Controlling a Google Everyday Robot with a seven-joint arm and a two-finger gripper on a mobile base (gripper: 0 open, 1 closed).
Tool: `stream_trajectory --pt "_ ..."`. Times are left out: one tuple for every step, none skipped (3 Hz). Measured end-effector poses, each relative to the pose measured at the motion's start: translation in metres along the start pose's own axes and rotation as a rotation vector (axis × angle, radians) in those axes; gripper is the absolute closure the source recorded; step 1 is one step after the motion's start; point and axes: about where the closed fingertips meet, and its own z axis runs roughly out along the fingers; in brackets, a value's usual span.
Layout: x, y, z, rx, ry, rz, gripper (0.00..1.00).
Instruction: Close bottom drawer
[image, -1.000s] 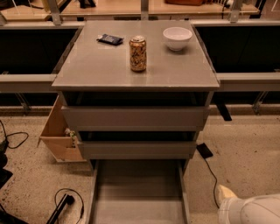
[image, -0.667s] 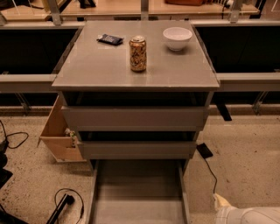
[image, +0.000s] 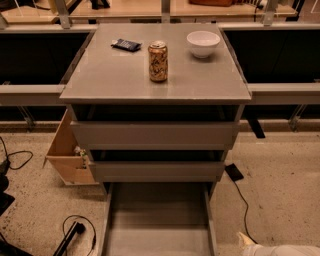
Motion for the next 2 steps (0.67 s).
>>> stream_trajectory --pt "0.001 0.004 0.017 0.004 -0.009 -0.004 0.0" --pt "0.022 0.02 0.077 -0.055 -0.005 -0.003 0.0"
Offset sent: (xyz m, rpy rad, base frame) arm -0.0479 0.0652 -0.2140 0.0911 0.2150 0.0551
